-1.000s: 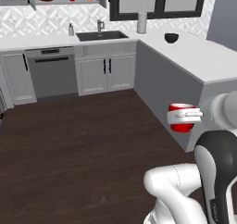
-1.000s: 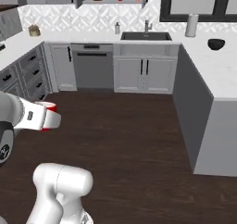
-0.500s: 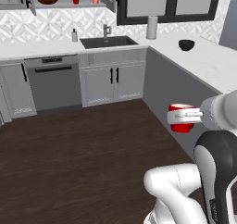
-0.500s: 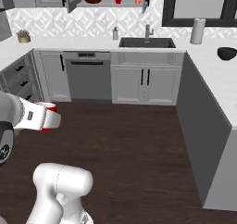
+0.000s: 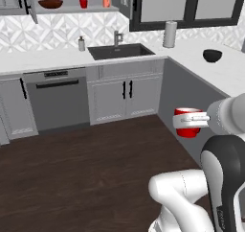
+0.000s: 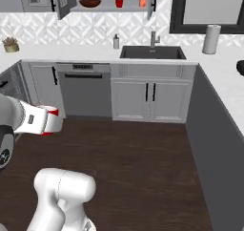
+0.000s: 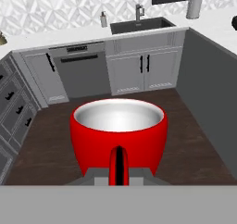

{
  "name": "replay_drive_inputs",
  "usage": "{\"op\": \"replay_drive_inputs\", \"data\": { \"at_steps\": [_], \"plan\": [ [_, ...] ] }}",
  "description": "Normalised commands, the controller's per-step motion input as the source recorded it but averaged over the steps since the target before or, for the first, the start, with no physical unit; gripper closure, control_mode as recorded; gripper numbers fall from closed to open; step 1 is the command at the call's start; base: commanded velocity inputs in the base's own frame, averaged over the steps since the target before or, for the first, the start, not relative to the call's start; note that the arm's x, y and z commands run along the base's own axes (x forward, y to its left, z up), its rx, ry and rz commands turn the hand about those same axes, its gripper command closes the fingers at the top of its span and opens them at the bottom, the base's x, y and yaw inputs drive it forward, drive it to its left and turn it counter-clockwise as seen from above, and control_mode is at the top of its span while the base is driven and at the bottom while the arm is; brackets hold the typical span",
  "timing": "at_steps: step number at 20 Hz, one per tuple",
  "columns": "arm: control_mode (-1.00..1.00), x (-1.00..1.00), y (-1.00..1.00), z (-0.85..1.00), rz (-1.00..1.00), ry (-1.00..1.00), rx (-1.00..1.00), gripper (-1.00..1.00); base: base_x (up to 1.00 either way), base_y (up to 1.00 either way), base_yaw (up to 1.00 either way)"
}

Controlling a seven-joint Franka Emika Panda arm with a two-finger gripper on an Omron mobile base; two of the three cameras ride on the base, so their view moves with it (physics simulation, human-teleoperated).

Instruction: Gather all objects into one cabinet and sort the glasses and bowls to opposite sides.

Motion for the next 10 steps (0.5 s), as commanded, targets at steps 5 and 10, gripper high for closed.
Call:
{"op": "replay_drive_inputs", "data": {
  "at_steps": [5, 10],
  "plan": [
    [1.0, 0.0, 0.0, 0.0, 0.0, 0.0, 0.0, 1.0, 1.0, 0.28, 0.0],
    [1.0, 0.0, 0.0, 0.0, 0.0, 0.0, 0.0, 1.0, 1.0, 0.18, 0.0]
  ]
}}
